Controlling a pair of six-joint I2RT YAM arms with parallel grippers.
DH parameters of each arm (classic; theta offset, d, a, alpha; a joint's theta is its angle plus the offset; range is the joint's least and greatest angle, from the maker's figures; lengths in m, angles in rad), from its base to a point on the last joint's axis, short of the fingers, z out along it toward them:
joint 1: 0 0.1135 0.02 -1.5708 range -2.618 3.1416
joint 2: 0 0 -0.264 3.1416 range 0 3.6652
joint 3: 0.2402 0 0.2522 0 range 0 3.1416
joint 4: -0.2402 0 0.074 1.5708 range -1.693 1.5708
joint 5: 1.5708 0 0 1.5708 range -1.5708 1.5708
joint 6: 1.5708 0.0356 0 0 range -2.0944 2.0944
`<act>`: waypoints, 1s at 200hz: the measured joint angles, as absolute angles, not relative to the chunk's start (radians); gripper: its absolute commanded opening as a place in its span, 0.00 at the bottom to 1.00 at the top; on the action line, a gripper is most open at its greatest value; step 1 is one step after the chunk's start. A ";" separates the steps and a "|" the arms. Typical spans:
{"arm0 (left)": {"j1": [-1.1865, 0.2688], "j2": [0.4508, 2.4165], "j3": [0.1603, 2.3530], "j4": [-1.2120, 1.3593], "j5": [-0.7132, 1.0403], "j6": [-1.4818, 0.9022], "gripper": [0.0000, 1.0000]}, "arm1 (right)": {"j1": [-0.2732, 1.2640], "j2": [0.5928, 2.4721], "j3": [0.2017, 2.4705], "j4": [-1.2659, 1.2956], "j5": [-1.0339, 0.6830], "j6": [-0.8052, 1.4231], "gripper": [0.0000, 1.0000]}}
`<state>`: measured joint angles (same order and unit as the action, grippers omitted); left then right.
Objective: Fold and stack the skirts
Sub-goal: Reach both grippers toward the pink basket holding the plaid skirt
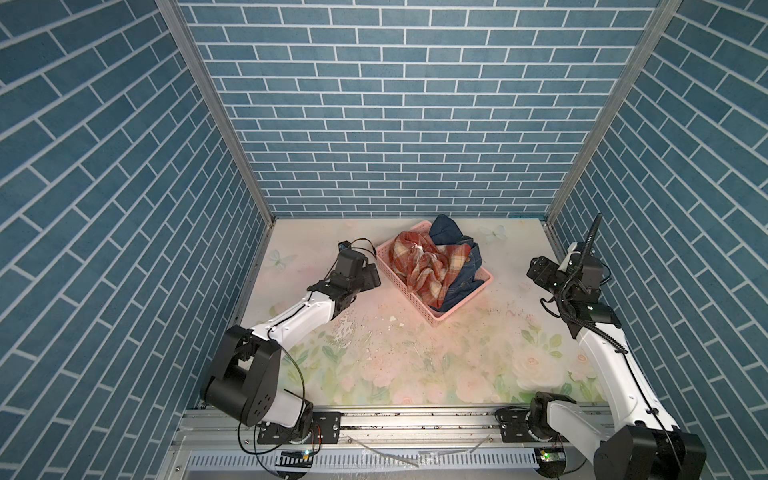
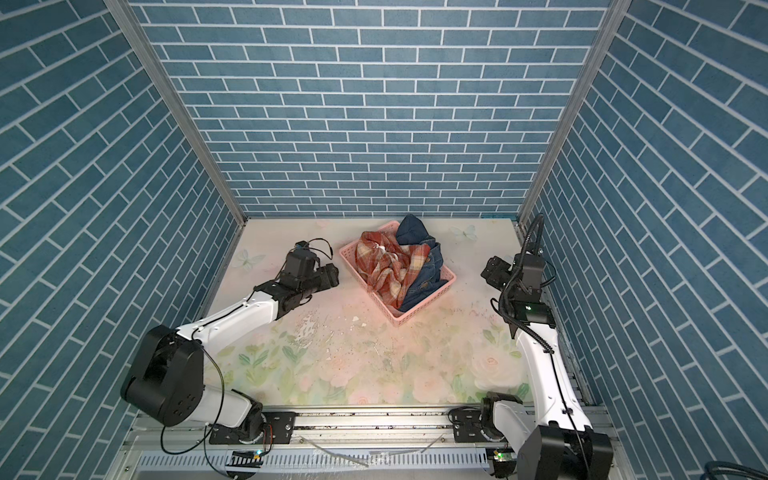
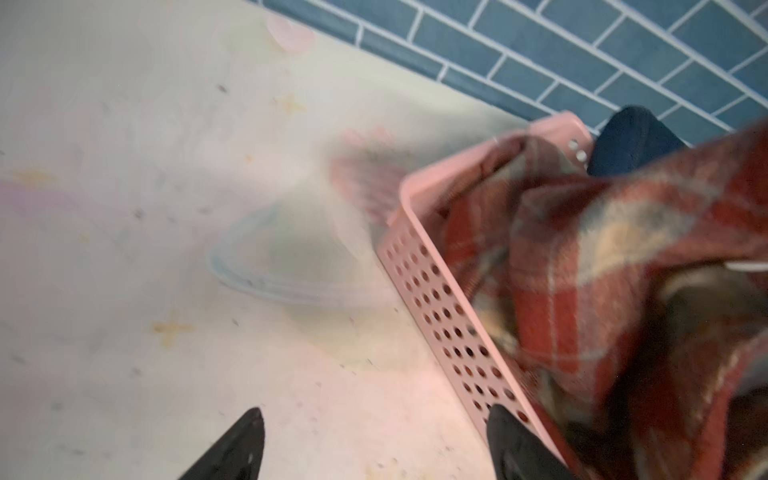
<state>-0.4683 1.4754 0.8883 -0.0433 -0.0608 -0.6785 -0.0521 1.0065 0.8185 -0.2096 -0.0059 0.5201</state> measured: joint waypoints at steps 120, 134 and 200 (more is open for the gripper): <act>-0.612 1.868 1.018 0.186 0.019 -1.025 0.62 | -0.052 0.865 0.826 -0.333 -0.038 0.535 0.80; -0.627 1.919 1.092 0.185 0.024 -1.020 0.61 | -0.052 0.847 0.826 -0.345 -0.038 0.533 0.80; -0.690 2.201 1.559 0.116 0.115 -0.932 0.61 | -0.052 0.841 0.826 -0.384 -0.022 0.511 0.80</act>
